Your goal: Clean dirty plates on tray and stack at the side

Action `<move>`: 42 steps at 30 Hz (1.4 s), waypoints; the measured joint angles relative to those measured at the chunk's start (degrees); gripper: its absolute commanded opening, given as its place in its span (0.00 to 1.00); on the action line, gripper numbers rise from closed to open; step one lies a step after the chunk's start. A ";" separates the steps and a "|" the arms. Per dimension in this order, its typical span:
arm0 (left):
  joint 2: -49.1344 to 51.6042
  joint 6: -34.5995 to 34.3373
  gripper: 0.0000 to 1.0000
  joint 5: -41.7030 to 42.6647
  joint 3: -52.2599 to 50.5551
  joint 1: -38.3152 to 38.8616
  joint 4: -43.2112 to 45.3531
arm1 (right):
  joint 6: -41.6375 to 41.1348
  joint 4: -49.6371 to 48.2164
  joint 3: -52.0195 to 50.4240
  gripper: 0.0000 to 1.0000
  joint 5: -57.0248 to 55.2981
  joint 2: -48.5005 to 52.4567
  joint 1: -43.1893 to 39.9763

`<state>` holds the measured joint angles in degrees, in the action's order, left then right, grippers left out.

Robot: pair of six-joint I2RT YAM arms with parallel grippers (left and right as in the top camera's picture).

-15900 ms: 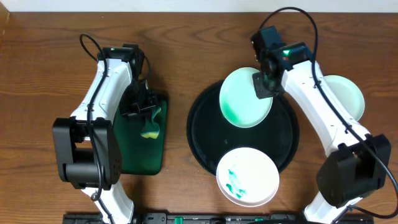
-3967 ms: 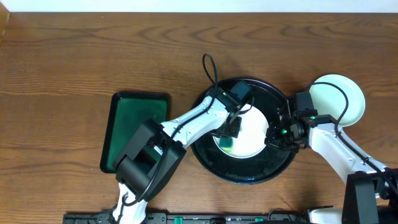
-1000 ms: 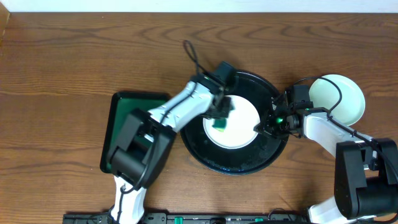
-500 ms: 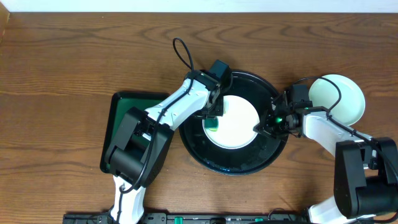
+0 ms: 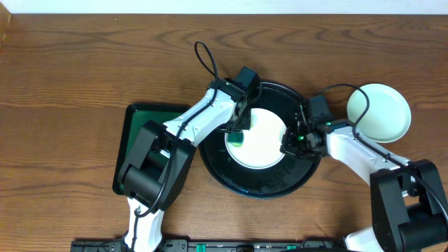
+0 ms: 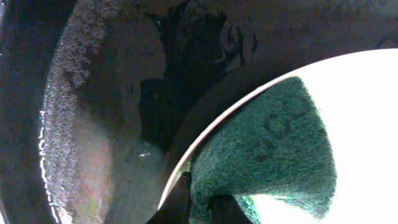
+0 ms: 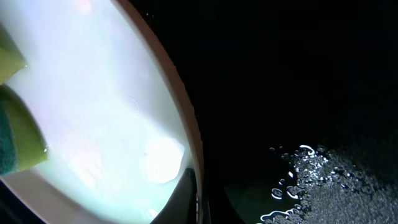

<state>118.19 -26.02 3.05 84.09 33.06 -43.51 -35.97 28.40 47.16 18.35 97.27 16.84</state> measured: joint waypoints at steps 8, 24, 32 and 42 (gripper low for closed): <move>0.00 0.57 0.07 -0.02 0.00 0.00 -0.81 | -5.27 -0.28 -0.15 0.01 0.33 -0.04 -0.90; -0.09 0.55 0.07 -7.87 0.07 9.05 -3.87 | -3.32 -5.68 -2.10 0.01 11.93 1.36 -9.25; -0.09 0.55 0.07 -8.72 0.04 14.47 -2.67 | -1.16 -3.67 -0.52 0.01 11.61 2.05 -12.17; 0.04 5.97 0.07 -5.11 0.74 11.98 1.99 | 0.42 -1.68 0.15 0.01 10.32 2.10 -13.42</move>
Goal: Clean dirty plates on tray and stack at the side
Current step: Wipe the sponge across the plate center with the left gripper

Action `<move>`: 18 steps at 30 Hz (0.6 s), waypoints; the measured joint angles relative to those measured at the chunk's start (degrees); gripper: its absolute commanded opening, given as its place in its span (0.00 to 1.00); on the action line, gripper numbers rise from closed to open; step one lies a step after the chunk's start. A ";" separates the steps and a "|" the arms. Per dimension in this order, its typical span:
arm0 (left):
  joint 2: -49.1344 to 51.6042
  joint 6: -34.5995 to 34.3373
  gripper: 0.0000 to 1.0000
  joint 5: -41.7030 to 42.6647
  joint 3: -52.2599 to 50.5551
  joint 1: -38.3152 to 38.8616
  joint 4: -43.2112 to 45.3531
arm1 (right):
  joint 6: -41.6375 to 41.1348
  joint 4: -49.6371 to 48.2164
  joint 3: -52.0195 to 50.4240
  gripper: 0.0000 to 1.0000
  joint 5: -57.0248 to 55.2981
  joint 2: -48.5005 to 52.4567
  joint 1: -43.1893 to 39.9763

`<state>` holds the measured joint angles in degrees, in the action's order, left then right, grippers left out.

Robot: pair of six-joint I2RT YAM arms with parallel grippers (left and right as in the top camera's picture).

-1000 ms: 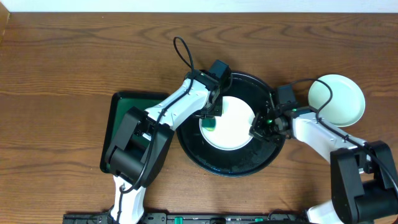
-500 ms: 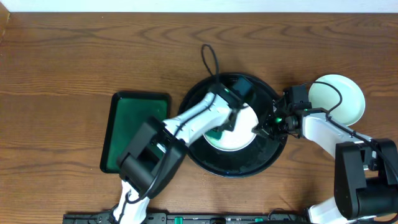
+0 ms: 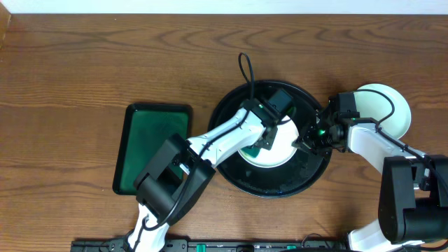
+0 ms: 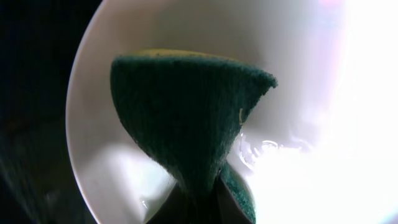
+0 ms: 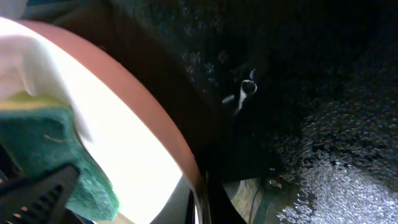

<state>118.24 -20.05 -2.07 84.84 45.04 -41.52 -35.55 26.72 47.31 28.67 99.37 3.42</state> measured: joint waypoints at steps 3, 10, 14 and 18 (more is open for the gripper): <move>0.79 2.54 0.07 0.68 2.69 -1.11 0.92 | -0.22 0.20 0.02 0.01 -0.31 0.00 -0.04; 1.09 4.94 0.07 2.14 8.20 -1.29 3.02 | -0.52 0.39 0.26 0.01 -0.61 0.13 -0.37; 1.14 5.31 0.07 2.60 8.48 -1.20 1.86 | -0.68 0.46 0.28 0.01 -0.61 0.15 -0.37; 1.16 5.49 0.07 2.82 8.46 -1.22 2.12 | -0.68 1.11 0.39 0.01 -0.63 0.22 -0.37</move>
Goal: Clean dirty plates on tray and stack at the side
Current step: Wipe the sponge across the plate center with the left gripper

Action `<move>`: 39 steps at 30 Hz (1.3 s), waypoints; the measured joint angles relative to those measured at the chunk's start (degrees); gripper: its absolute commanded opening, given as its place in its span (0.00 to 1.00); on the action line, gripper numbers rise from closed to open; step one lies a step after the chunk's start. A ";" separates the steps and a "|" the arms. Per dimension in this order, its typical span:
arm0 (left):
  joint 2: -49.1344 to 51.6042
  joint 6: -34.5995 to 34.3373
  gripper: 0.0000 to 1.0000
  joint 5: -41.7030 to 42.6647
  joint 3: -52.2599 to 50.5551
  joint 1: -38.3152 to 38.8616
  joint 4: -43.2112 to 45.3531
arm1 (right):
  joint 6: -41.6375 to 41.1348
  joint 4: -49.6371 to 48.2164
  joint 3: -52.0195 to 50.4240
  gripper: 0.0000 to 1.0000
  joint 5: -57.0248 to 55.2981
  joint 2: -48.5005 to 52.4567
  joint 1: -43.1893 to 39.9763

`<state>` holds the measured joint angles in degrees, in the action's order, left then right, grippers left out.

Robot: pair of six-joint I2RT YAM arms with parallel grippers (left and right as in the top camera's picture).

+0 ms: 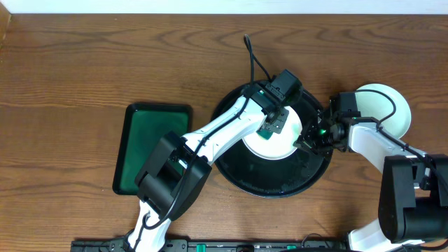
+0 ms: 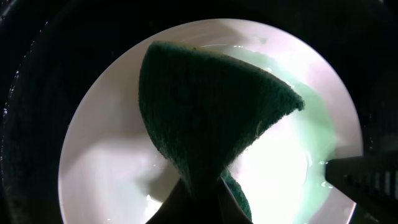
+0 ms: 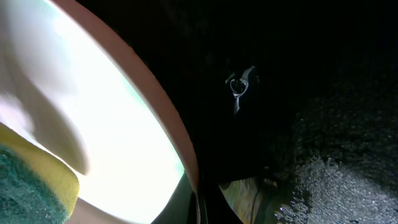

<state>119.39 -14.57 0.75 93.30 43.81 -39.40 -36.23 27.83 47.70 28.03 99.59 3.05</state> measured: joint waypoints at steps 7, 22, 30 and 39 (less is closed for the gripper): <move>0.00 2.80 0.07 0.68 0.00 0.02 0.50 | 0.02 2.12 1.29 0.01 -2.71 0.09 1.92; 0.00 7.93 0.07 2.21 0.02 0.00 -2.19 | -1.31 3.10 1.73 0.01 -16.94 -3.04 10.64; 0.44 8.87 0.07 2.73 0.02 -0.52 -2.71 | -1.70 6.67 -0.46 0.01 -17.77 -6.49 13.07; 4.04 10.95 0.07 5.29 0.59 -2.03 -5.35 | -1.70 8.83 -1.38 0.01 -17.86 -9.92 14.05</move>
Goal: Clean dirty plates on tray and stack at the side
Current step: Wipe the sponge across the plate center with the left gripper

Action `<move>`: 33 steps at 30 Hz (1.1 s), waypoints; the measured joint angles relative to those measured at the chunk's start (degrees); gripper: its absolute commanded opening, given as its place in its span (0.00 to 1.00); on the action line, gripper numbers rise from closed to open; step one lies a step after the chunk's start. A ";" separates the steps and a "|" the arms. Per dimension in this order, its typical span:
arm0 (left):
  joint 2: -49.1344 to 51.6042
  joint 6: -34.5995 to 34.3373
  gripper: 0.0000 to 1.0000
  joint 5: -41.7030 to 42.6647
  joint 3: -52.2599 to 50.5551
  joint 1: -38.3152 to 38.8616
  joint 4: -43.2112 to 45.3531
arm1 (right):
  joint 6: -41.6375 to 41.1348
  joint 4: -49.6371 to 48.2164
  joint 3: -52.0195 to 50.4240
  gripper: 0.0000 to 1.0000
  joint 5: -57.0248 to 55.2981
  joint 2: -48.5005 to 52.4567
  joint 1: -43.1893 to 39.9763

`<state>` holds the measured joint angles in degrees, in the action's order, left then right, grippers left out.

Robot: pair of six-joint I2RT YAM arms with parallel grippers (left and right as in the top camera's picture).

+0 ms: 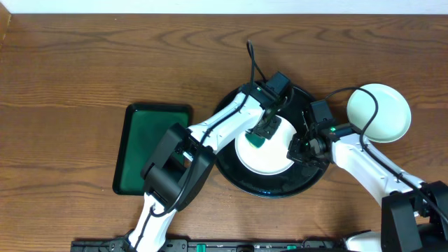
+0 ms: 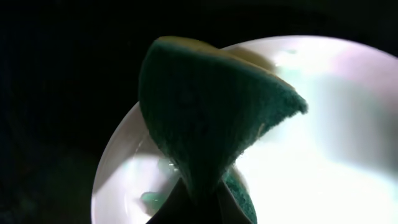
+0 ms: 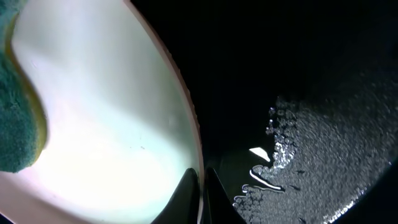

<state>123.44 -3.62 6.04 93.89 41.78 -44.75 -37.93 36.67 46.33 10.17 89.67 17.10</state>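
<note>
A white plate (image 1: 269, 150) lies in the round black basin (image 1: 238, 171). My left gripper (image 1: 257, 137) is shut on a green scrub sponge (image 2: 205, 118), which presses on the plate's upper left part (image 2: 311, 137). On the plate's right rim sits my right gripper (image 1: 295, 150), shut on it; the rim (image 3: 194, 134) runs between the two dark fingertips (image 3: 214, 196). The sponge (image 3: 17, 118) shows at the far left of the right wrist view. A second white plate (image 1: 379, 112) rests on the table to the right of the basin.
A green rectangular tray (image 1: 145, 147) lies left of the basin. Soapy water and foam (image 3: 311, 155) cover the basin floor. The wooden table (image 1: 84, 63) stretches around everything.
The plate has moved lower in the basin. My right gripper, still clamped on the rim, has come down and left. The sponge now sits on the plate's upper left instead of its top.
At first the plate lay mid-basin, the sponge at its left edge and my right gripper on its right rim. Later the plate was higher and to the right in the basin, the sponge near its centre, then its top. Now the plate lies lower again with the sponge at upper left.
</note>
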 measured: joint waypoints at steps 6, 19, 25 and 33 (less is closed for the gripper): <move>0.00 2.43 0.07 0.52 0.02 -0.02 -1.33 | -0.22 0.42 -0.04 0.01 0.09 -0.07 0.00; 0.00 -7.43 0.08 2.91 0.37 -6.45 -13.11 | -1.36 0.66 -0.07 0.01 0.35 -0.07 0.17; 0.02 -4.96 0.07 7.63 0.37 -5.40 -16.63 | -1.55 1.14 -0.07 0.01 0.22 -0.07 0.17; 0.15 0.79 0.07 17.29 0.37 -1.31 -15.39 | -1.55 1.73 -0.07 0.01 -1.42 -0.07 0.17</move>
<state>123.59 -2.83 23.33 94.26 40.47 -60.14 -39.48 38.39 46.26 8.75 89.60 17.28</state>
